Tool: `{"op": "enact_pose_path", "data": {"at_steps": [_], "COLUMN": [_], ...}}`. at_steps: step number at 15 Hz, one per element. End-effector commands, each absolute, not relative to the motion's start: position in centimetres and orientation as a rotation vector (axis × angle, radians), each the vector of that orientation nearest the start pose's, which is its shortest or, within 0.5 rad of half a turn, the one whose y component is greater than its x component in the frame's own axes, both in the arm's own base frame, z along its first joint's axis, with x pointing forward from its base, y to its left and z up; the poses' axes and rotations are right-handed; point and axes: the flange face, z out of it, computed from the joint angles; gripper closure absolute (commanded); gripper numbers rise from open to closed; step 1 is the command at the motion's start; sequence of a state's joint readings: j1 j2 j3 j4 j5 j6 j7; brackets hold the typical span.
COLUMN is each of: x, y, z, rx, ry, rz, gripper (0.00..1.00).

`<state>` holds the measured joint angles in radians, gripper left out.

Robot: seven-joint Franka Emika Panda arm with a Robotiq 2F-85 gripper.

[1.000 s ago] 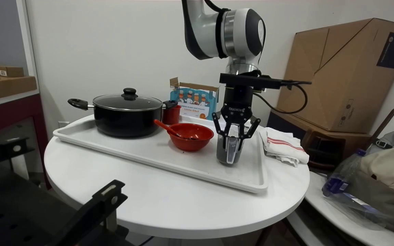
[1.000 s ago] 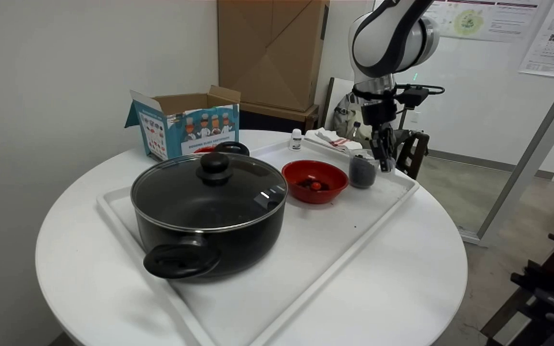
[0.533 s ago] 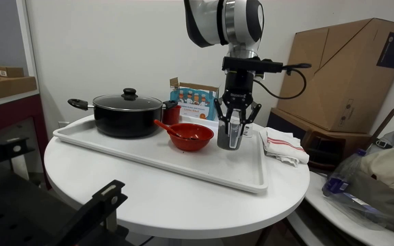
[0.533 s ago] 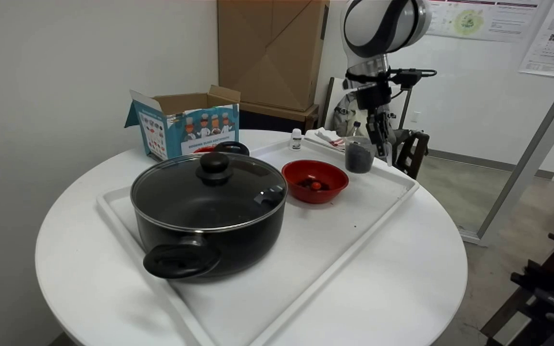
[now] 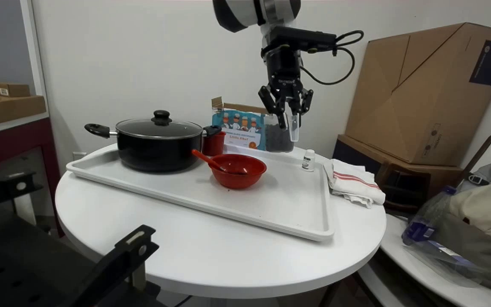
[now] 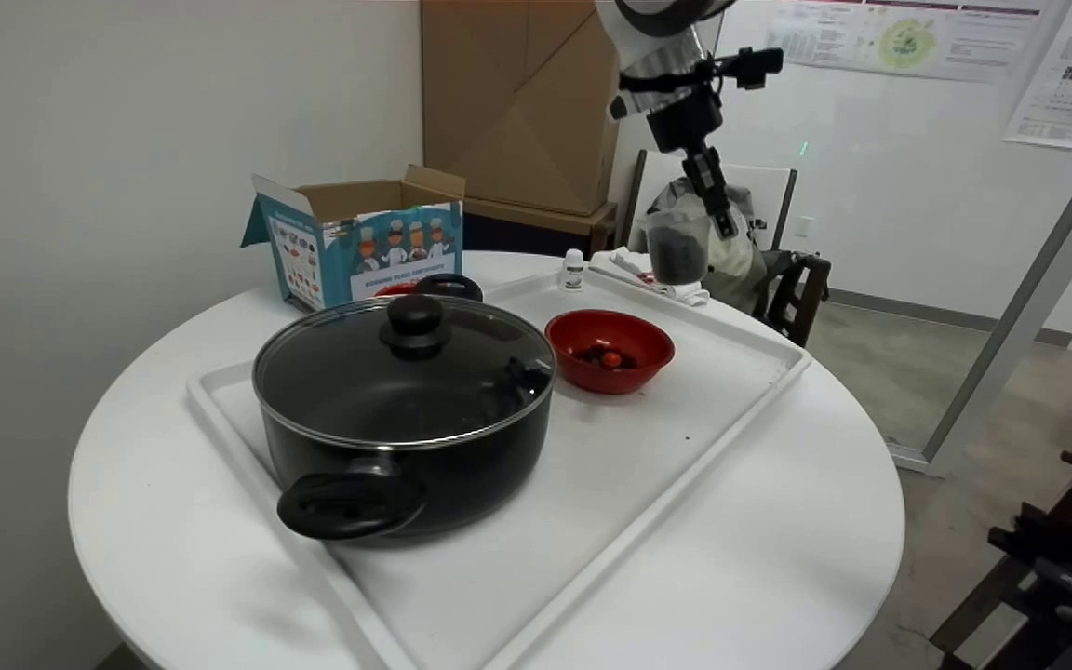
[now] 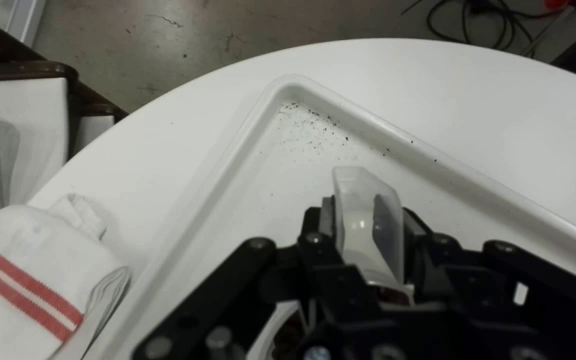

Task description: Pour some of the things in the jug into the red bowl

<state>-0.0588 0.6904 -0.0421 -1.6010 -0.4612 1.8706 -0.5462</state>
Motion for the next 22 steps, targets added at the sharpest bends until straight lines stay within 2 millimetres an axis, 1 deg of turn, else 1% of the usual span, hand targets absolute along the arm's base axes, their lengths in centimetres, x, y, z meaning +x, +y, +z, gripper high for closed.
{"op": "enact_pose_path", "data": {"at_steps": [1, 4, 7, 11, 15, 18, 22], "x": [65.8, 66.1, 66.1, 65.8, 65.6, 65.7, 65.5], "y": [-6.4, -3.5, -1.7, -1.0, -0.7, 0.0, 1.7], "z": [22.0, 21.5, 19.8, 17.3, 15.7, 14.8, 13.7], "rx": [-3.045, -2.972, -2.898, -2.839, -2.798, -2.776, -2.731], "ry": [-1.354, -1.531, -1.645, -1.740, -1.898, -2.059, -2.287], "rz": [1.042, 1.132, 1.236, 1.469, 1.719, 1.811, 1.856], "gripper": [0.90, 0.90, 0.90, 0.90, 0.90, 0.90, 0.90]}}
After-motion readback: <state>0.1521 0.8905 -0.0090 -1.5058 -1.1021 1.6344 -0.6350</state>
